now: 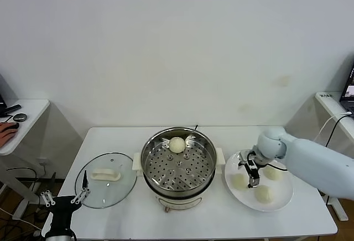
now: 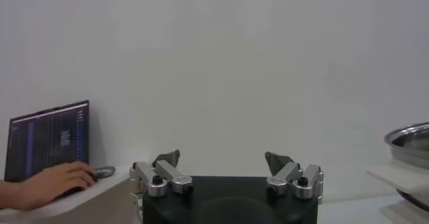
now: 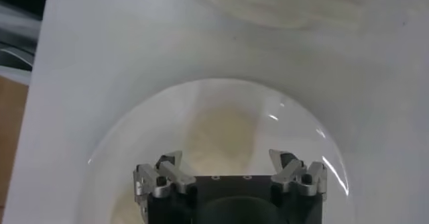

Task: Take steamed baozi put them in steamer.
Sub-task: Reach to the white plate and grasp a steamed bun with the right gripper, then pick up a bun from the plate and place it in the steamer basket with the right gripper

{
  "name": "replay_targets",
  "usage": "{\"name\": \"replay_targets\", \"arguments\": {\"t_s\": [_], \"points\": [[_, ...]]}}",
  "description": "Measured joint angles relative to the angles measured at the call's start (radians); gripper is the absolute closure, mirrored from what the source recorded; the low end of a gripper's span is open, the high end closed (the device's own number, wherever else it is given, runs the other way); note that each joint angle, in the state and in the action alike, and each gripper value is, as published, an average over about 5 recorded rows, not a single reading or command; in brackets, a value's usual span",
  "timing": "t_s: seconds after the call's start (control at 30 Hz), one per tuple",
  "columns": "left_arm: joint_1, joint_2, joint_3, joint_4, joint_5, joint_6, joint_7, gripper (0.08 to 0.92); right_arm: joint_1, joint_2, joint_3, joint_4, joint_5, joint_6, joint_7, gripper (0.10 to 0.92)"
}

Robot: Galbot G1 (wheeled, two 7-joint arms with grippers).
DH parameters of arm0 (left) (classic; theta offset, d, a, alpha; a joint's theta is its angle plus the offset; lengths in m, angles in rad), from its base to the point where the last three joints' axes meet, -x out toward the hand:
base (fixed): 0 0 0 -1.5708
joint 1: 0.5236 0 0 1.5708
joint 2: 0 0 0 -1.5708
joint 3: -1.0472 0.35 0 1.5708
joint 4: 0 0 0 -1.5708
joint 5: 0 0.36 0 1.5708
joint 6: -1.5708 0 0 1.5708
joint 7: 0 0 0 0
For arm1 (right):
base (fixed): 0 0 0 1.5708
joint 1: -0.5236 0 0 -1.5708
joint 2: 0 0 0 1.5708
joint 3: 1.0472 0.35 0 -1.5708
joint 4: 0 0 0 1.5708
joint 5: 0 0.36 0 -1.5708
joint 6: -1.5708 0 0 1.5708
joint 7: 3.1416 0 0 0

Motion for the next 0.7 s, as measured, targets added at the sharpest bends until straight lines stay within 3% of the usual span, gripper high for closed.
{"name": "replay_targets", "arguments": {"t_s": [0.13,0.47,0.7], "points": [[-0.003,0.000,0.001,0.001,0.001,0.000,0.000,0.177,-0.015,0.013,0.008,-0.011,-0.011,0.002,0.000,0.330],[-0.005,-0.001,0.004,0.002,0.001,-0.001,-0.001,0.177,-0.029,0.019,0.022,-0.018,-0.025,0.001,-0.005,0.596],[-0.006,0.000,0.008,-0.003,0.001,-0.001,-0.001,0.177,0.007,-0.011,0.018,0.001,-0.008,-0.001,-0.020,0.614]]}}
